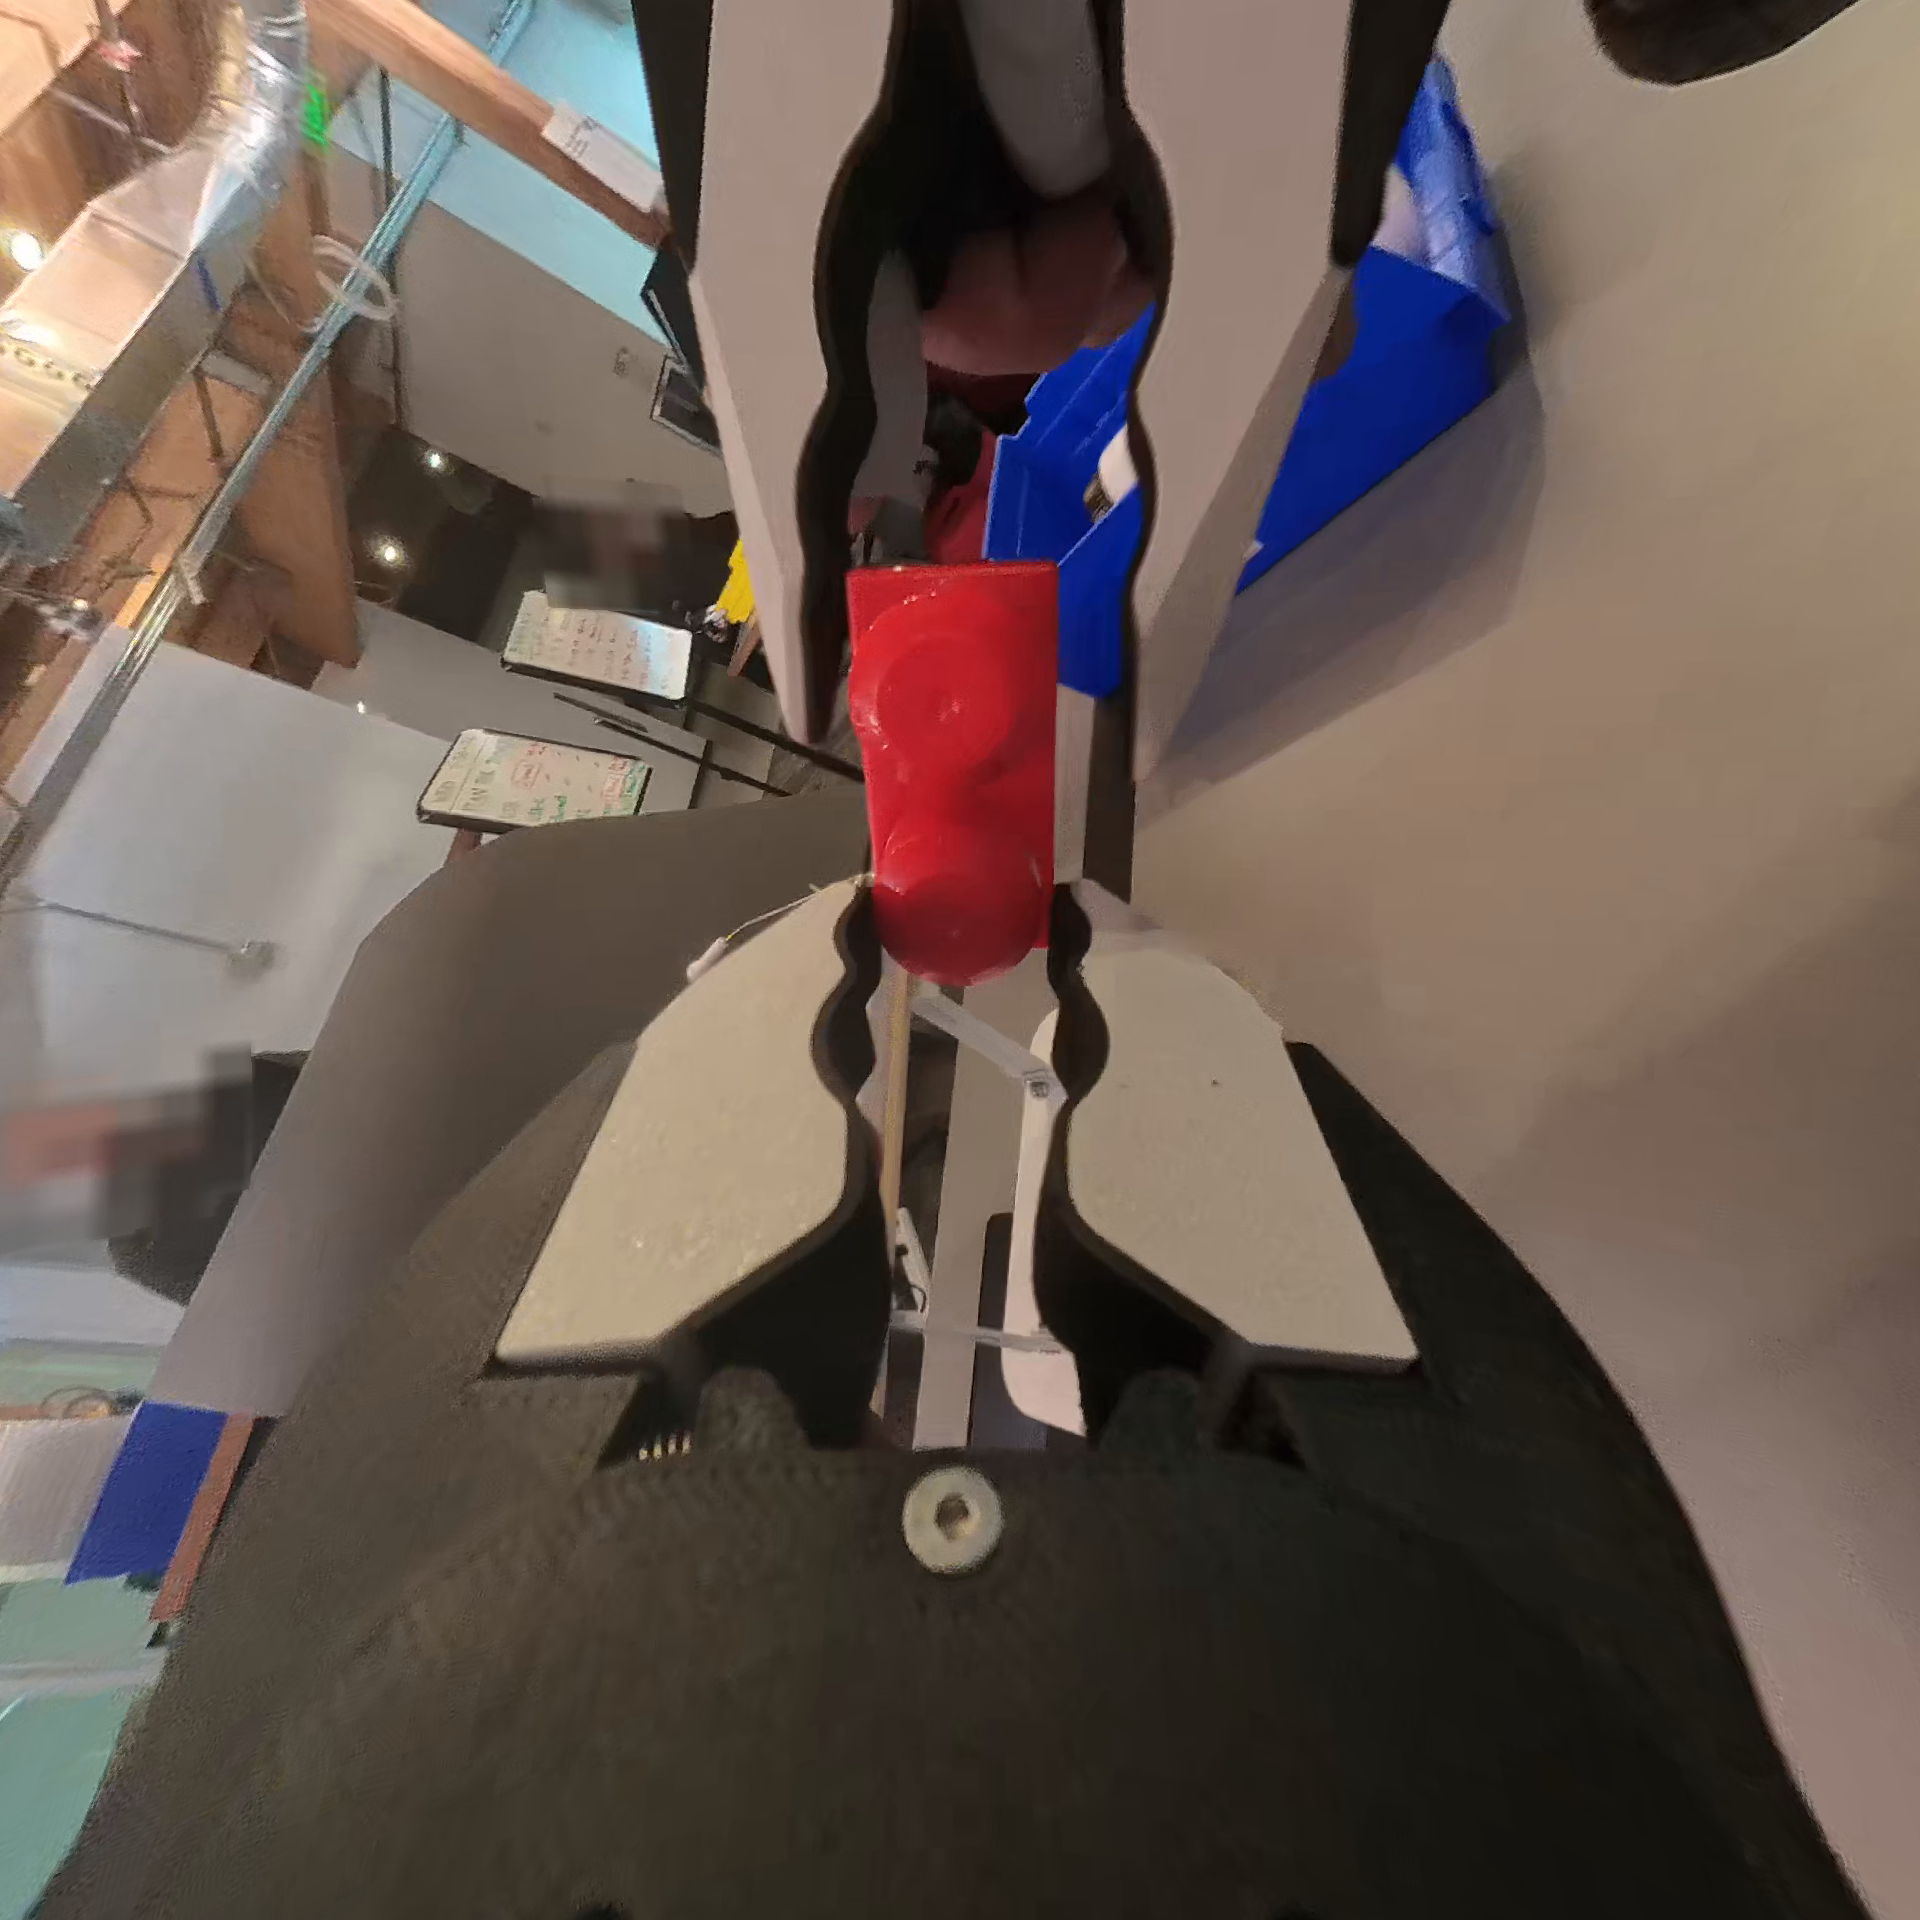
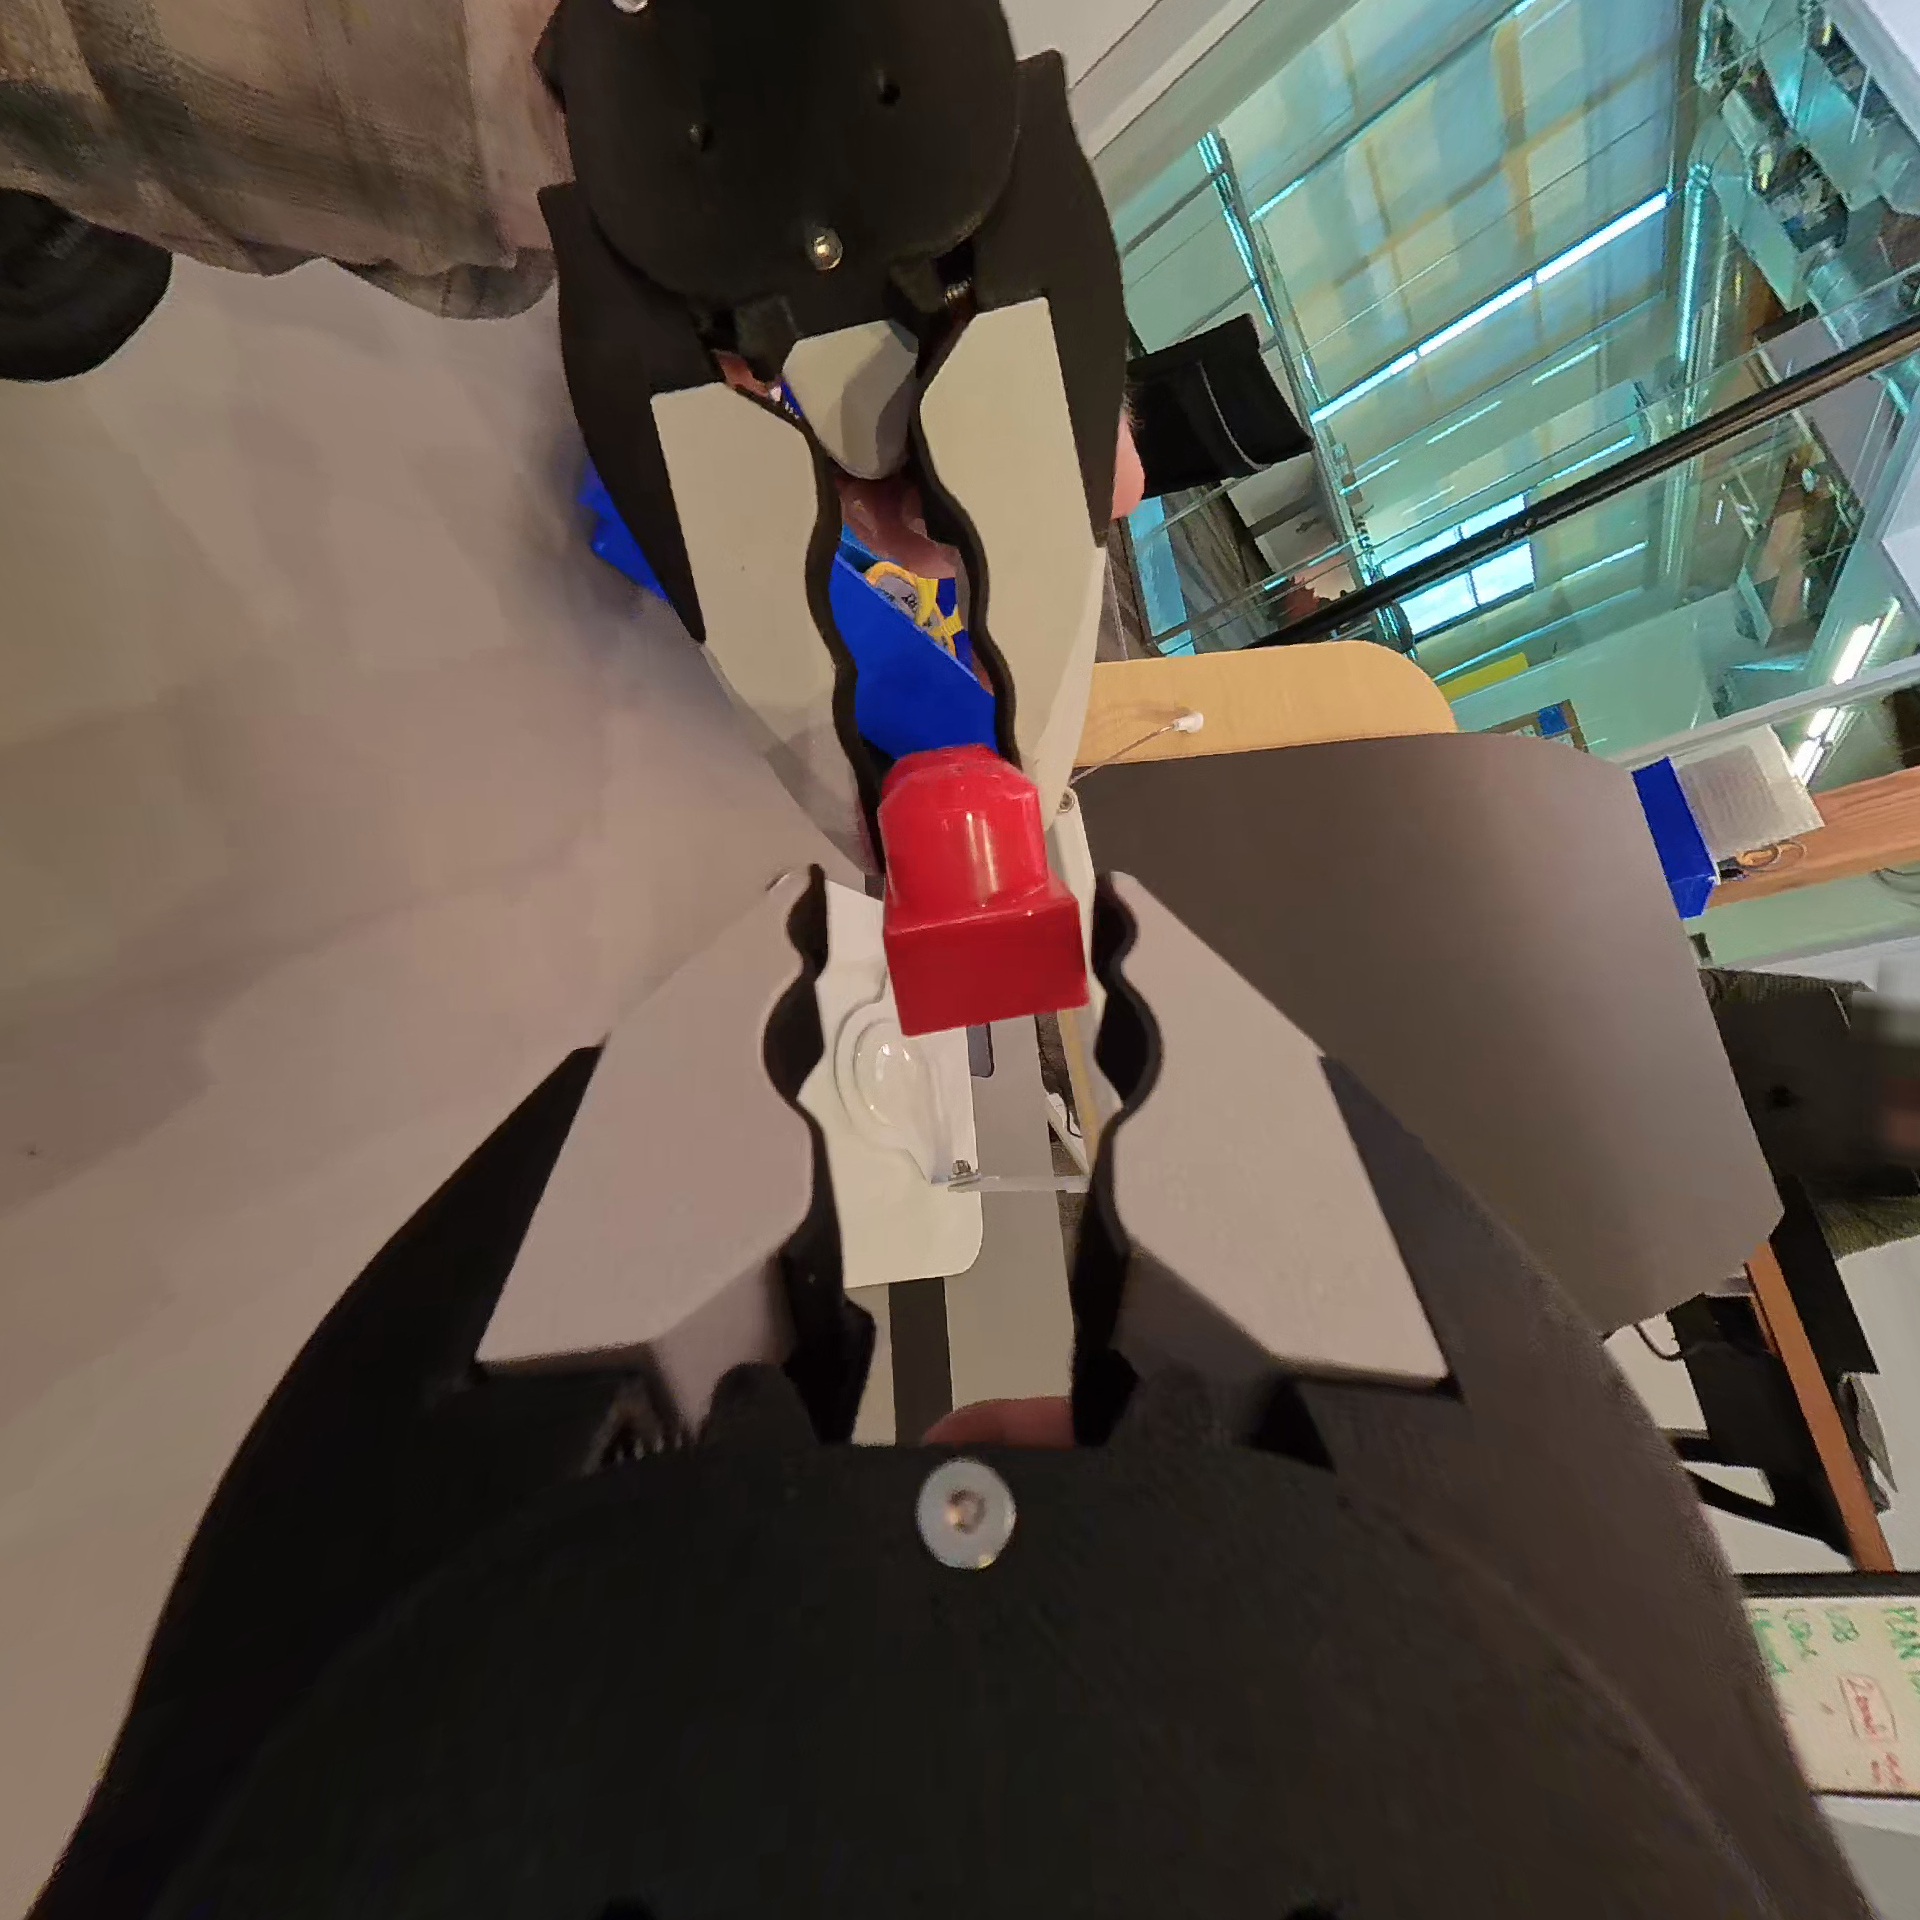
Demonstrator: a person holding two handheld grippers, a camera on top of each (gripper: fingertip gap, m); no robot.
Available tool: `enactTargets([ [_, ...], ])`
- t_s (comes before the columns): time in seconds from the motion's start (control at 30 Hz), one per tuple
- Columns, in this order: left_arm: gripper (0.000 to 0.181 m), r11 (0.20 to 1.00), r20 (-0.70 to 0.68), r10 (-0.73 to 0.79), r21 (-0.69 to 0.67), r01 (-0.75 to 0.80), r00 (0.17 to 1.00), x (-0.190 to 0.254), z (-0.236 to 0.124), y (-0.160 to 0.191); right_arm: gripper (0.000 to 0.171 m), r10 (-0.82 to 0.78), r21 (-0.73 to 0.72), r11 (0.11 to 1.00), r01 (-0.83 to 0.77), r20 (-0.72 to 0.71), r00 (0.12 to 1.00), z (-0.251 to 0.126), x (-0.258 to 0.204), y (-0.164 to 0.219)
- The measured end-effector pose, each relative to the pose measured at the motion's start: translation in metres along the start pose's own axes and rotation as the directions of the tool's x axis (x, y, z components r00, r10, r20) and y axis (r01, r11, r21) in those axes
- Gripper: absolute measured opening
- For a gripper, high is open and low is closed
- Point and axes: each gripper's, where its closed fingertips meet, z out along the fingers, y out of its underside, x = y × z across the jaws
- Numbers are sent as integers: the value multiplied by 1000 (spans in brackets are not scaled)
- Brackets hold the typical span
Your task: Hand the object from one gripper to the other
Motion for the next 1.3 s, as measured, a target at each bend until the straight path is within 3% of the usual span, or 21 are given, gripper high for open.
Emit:
enactTargets([
  [0.1,31,999,80,24,-31,-21,997,-13,0,6,67,73,10,997,-72,-39,997,-4,12,1],
  [0.23,31,995,271,75,-82,-54,960,-41,-2,10,75,292,79,955,-285,-86,953,-10,37,4],
  [0.37,31,978,507,186,-180,-108,842,-68,-3,12,81,542,229,822,-522,-33,839,-10,56,-3],
  [0.5,31,951,646,298,-263,-162,703,-74,-1,8,81,629,262,748,-610,12,777,4,58,-6],
  [0.57,31,947,644,316,-261,-188,697,-67,6,5,81,625,250,757,-604,-7,781,11,56,-2],
  [0.73,30,947,666,318,-259,-191,674,-60,13,4,61,614,248,768,-590,-21,789,20,54,-1],
  [0.77,31,949,665,313,-249,-194,678,-59,13,4,46,605,246,777,-580,-34,795,20,54,1],
  [1.03,30,952,672,304,-241,-188,676,-59,12,4,43,591,242,789,-564,-51,805,20,55,2],
  [1.13,29,964,632,266,-192,-186,728,-56,14,4,44,584,239,795,-557,-60,809,19,56,5],
  [1.3,47,996,439,80,3,-91,895,-42,14,1,44,554,237,819,-522,-91,828,9,61,15],
])
